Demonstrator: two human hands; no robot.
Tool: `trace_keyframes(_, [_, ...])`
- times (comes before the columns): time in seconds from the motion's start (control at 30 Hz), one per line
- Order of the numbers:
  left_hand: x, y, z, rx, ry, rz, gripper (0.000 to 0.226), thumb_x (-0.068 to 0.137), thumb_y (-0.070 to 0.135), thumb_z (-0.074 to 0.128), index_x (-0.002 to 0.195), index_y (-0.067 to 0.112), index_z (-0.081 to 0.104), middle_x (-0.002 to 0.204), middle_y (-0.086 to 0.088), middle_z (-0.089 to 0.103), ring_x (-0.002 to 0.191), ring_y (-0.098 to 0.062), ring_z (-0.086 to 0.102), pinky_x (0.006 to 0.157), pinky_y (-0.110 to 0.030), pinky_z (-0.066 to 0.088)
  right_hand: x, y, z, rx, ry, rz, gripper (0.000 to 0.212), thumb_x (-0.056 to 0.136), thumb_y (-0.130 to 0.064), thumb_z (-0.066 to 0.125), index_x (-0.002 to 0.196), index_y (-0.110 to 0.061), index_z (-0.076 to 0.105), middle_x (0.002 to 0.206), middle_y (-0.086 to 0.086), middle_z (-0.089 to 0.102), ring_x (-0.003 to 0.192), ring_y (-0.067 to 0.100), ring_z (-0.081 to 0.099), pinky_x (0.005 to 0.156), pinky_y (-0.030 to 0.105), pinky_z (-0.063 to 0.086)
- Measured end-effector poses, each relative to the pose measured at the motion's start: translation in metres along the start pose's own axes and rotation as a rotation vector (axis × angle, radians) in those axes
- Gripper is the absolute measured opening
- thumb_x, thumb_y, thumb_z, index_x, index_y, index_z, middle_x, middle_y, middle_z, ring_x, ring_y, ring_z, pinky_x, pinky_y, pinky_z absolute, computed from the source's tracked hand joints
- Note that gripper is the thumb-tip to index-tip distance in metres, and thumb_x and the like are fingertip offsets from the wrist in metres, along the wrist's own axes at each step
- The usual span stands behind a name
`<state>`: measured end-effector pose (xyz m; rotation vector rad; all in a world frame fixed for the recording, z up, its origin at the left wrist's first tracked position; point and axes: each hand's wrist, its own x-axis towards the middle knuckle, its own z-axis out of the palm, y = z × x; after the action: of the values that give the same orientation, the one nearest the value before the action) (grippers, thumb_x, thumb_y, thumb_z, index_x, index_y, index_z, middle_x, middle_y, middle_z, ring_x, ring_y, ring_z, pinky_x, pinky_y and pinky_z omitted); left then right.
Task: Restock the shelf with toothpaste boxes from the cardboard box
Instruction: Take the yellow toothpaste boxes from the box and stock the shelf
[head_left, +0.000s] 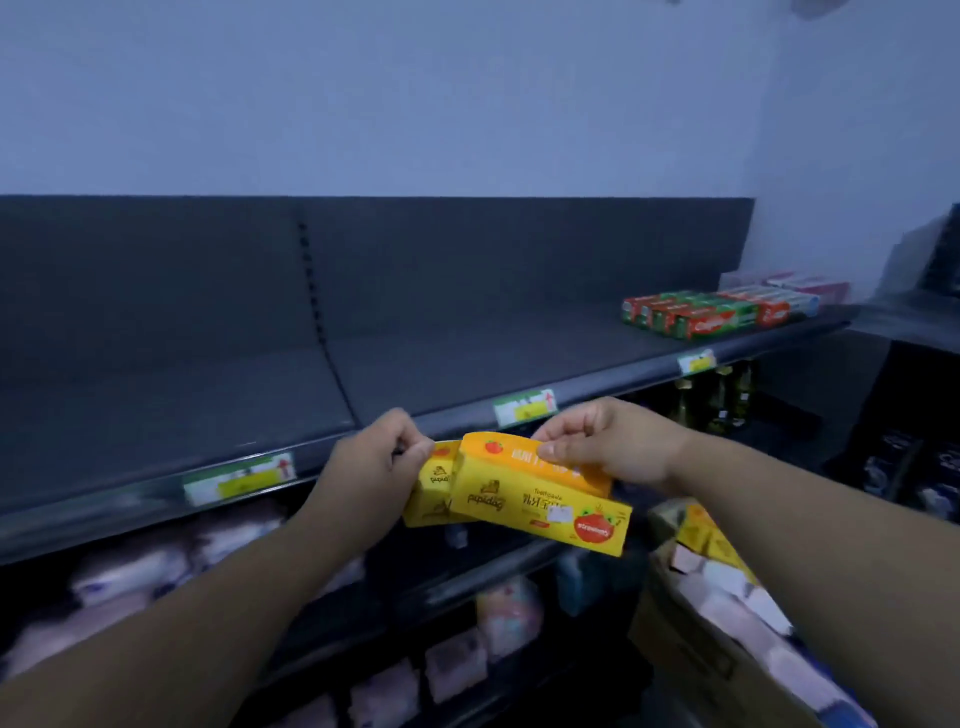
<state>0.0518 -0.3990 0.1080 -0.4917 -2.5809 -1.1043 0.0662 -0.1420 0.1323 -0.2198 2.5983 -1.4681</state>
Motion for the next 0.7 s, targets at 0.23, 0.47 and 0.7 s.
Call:
trace_keyframes(0.23, [-0.071, -0.095, -0.177, -0.026, 0.184, -0.126, 0.017, 0.094, 0.029, 0.056, 0.079, 0.022, 0.054, 0.076, -0.001, 0.065, 0.072, -0.019, 0.06, 0.061, -0.034, 0.047, 0.053, -0.148, 0.145, -0.154, -0.204, -0.171, 0.008, 0.092, -0.02, 0.066, 0.092, -0.022, 0.073, 0.078, -0.007, 0.07, 0.07, 0.007, 0.06, 0.069, 0.024, 0.047])
trace_keyframes(0.47, [-0.14, -0.167, -0.307, 0.027, 0.358, -0.206, 0.019, 0.094, 0.028, 0.055, 0.077, 0.022, 0.051, 0.077, -0.001, 0.067, 0.063, -0.014, 0.059, 0.065, -0.033, 0.048, 0.094, -0.258, 0.275, -0.28, -0.33, -0.397, 0.006, 0.09, -0.024, 0.068, 0.091, -0.024, 0.075, 0.083, -0.003, 0.072, 0.074, 0.008, 0.061, 0.075, 0.028, 0.048])
trace_keyframes(0.7, [-0.174, -0.219, -0.386, 0.115, 0.541, -0.307, 0.017, 0.094, 0.029, 0.056, 0.079, 0.023, 0.053, 0.078, -0.007, 0.066, 0.061, -0.015, 0.057, 0.059, -0.028, 0.046, 0.138, -0.325, 0.348, -0.307, -0.404, -0.484, 0.008, 0.093, -0.025, 0.065, 0.094, -0.027, 0.073, 0.073, -0.01, 0.069, 0.065, 0.004, 0.058, 0.066, 0.024, 0.045])
